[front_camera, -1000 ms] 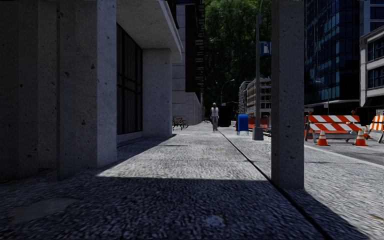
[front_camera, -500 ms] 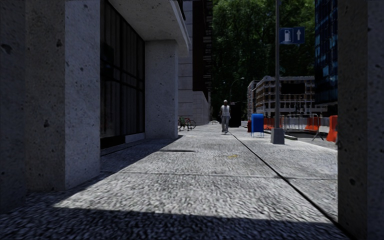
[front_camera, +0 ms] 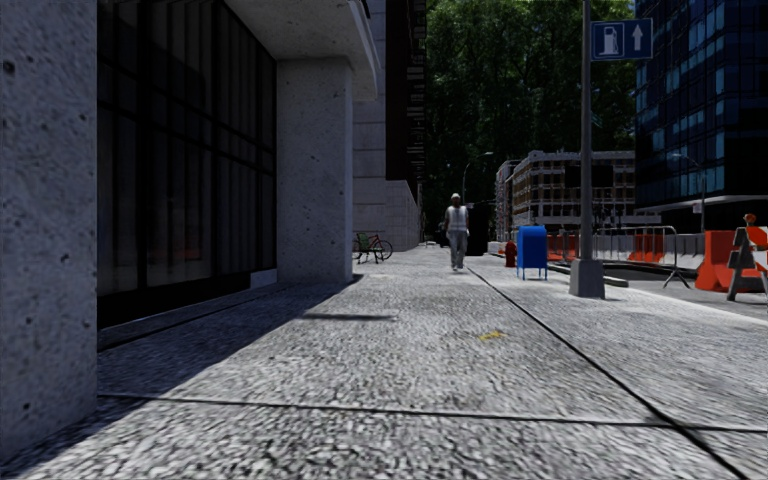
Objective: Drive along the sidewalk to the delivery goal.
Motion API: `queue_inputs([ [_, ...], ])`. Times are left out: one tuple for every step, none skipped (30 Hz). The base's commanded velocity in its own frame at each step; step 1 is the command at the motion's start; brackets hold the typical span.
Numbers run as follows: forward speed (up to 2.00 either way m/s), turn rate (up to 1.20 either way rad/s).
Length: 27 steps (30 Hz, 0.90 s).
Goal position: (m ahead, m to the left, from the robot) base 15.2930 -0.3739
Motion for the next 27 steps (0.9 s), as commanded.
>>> queue_inputs([
  [2.0,0.0],
  [2.0,0.0],
  [2.0,0.0],
  [2.0,0.0],
  [2.0,0.0],
  [2.0,0.0],
  [2.0,0.0],
  [2.0,0.0],
  [2.0,0.0],
  [2.0,0.0],
  [2.0,0.0],
  [2.0,0.0],
  [2.0,0.0],
  [2.0,0.0],
  [2.0,0.0],
  [2.0,0.0],
  [2.0,0.0],
  [2.0,0.0],
  [2.0,0.0],
  [2.0,0.0],
  [2.0,0.0],
  [2.0,0.0],
  [2.0,0.0],
  [2.0,0.0],
  [2.0,0.0],
  [2.0,0.0],
  [2.0,0.0],
])
